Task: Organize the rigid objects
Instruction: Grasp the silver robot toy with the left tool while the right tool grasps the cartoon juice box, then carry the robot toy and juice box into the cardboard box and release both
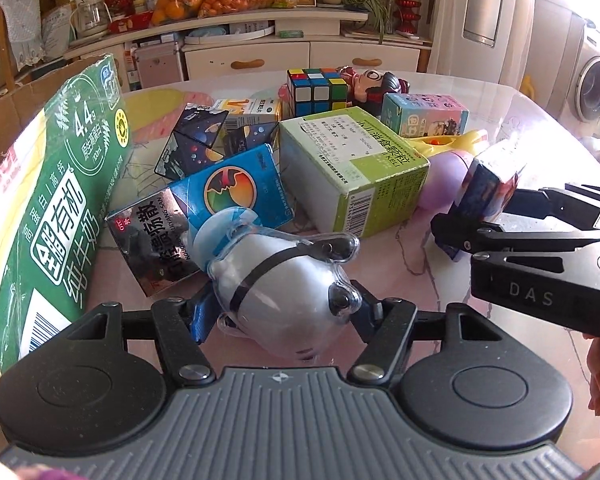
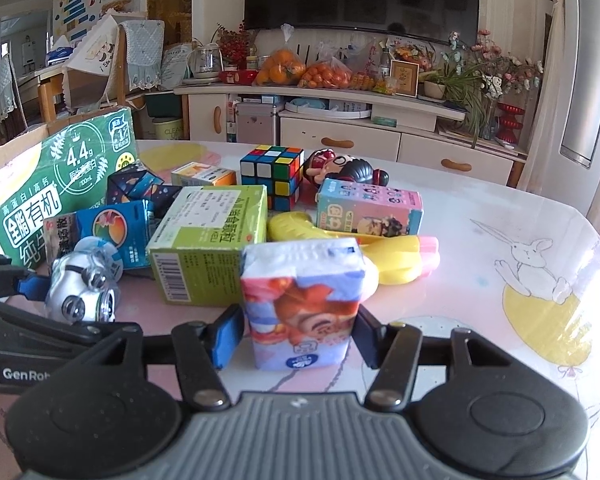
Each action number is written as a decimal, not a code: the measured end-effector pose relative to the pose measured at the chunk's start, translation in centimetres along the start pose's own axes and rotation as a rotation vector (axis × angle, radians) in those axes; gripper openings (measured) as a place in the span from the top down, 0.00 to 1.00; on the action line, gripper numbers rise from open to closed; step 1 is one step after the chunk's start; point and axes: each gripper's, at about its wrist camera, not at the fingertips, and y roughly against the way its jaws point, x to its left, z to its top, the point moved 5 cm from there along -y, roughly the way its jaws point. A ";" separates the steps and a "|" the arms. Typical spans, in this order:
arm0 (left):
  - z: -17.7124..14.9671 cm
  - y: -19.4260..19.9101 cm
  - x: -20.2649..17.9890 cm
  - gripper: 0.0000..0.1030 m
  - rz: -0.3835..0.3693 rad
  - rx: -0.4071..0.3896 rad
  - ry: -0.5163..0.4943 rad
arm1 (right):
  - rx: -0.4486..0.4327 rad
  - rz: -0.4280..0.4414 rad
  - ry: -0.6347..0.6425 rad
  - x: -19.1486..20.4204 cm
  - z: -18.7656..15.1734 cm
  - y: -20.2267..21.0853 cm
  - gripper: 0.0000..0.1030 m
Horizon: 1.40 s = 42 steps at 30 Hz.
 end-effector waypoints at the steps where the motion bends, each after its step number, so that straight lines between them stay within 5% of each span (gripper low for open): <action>1: 0.0 0.1 0.0 0.20 0.004 0.004 -0.003 | -0.002 -0.004 0.002 -0.1 0.0 0.1 0.45; 20: 1.4 3.1 -1.3 0.20 -0.081 -0.036 0.042 | -0.014 -0.052 0.014 0.2 -0.4 1.1 0.51; 42: 5.4 10.0 6.9 0.20 -0.082 -0.217 0.205 | -0.145 0.012 0.139 9.4 4.8 4.4 0.51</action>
